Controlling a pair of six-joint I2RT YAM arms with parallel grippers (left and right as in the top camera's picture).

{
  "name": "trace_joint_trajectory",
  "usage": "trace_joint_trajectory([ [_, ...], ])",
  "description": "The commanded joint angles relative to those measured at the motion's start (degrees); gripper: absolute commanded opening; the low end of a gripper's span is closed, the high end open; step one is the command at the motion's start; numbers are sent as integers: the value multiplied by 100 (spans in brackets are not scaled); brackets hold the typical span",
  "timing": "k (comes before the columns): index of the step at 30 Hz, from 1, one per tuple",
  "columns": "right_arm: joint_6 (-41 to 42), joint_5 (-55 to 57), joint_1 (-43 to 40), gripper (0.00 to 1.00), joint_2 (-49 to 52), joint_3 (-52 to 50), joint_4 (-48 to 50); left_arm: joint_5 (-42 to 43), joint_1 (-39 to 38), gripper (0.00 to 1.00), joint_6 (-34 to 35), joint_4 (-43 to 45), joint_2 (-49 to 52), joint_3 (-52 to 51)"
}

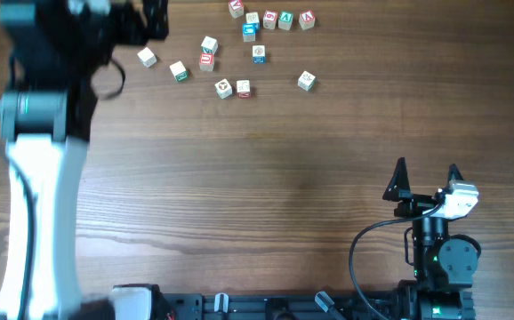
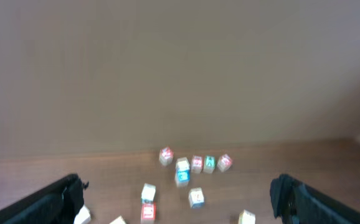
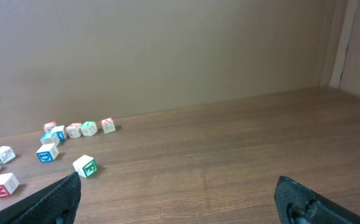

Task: Form a horizontal line
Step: 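Reach the left gripper to the red-lettered block and grasp it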

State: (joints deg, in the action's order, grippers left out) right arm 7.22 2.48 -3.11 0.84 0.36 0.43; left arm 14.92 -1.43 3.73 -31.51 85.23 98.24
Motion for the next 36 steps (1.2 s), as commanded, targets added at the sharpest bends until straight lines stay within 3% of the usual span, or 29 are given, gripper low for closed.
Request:
trace_joint_trajectory([
  [1, -109, 52, -28, 100, -57, -7, 22, 72, -39, 100, -26, -426, 1067, 1045],
  [7, -109, 52, -28, 100, -57, -7, 22, 72, -203, 100, -61, -459, 1958, 1119],
  [13, -109, 52, -28, 100, -57, -7, 22, 70, -448, 100, -1123, -411, 3130, 1117],
  [36, -109, 52, -28, 100, -57, -7, 22, 68, -452, 100, -1104, 33, 4778, 1117],
])
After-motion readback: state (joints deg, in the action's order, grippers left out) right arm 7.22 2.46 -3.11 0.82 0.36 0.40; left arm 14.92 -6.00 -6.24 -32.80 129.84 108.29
